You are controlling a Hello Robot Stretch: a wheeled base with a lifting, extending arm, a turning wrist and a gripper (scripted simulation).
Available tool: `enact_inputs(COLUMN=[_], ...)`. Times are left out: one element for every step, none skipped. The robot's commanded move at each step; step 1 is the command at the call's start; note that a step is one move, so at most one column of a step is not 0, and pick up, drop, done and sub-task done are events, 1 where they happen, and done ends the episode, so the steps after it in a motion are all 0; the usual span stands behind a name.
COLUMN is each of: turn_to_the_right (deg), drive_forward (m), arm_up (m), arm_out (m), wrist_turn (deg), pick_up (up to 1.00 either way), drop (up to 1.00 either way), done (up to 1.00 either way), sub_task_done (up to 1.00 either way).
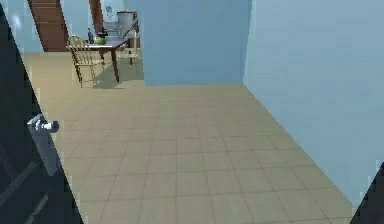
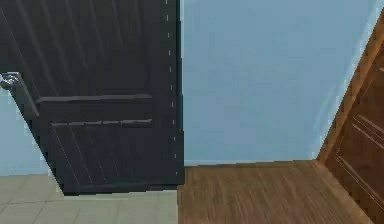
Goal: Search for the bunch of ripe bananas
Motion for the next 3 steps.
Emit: enact_inputs(turn_to_the_right=[0.0, -27.0, 0.0], drive_forward=[1.0, 0.0, 0.1], arm_up=[0.0, 0.0, 0.0], arm_out=[0.0, 0.0, 0.0], wrist_turn=[0.0, 0.0, 0.0], pick_up=[0.0, 0.0, 0.0], drop=[0.0, 0.0, 0.0], done=[0.0, 0.0, 0.0], sub_task_done=[0.0, 0.0, 0.0])
